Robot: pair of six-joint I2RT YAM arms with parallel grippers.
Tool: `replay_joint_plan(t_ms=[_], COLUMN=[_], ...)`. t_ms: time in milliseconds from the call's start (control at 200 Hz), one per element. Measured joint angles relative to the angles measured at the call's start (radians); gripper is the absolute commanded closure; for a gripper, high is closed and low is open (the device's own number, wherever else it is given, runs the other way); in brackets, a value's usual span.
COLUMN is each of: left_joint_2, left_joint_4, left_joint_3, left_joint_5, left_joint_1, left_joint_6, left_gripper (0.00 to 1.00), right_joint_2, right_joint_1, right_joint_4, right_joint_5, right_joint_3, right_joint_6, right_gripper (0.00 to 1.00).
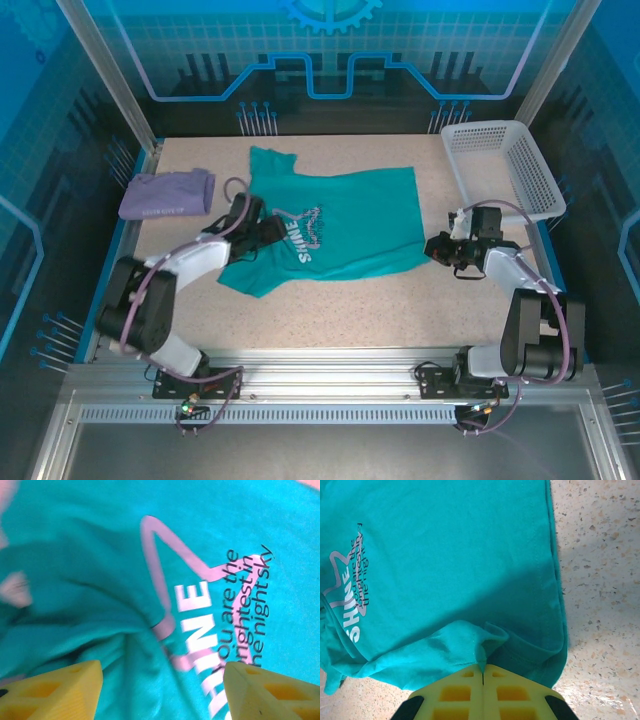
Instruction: Fold the inside-out t-shirt
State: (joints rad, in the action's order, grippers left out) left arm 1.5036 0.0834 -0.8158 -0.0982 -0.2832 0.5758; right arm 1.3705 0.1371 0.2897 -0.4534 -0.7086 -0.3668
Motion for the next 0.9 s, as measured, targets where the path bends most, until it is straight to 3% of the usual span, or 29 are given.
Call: replay_joint_plan(t_ms=[125,250,650,900], left_joint_2=[-0.193,-0.274,-0.143,-0.110], left_joint_4=[0.087,0.178,0.276,0.311], left_joint_3=[0.127,0.201,0.221,0.199], left_joint_5=[-0.019,-0.029,-0.026,-0.045], left_joint_1=[0.105,0.198,0.255,0.269], left_joint_6=[0.001,0.002,-0.003,-0.006], left_gripper=[0.35,0.36,0.42,0.72], right_joint_2=[0.000,0.000,0.000,0.000], right_joint_1=[0.000,0.000,0.000,0.000], right_joint_4=[0.000,0.000,-0.015,-0.015], right_joint_5=[0.000,-0.004,-0.038,-0.046], right_joint_3=[0.000,0.000,0.000,0.000], right_joint_6=[0.000,0.000,-0.011,-0.011], right_gripper=[1.00,1.00,1.00,1.00])
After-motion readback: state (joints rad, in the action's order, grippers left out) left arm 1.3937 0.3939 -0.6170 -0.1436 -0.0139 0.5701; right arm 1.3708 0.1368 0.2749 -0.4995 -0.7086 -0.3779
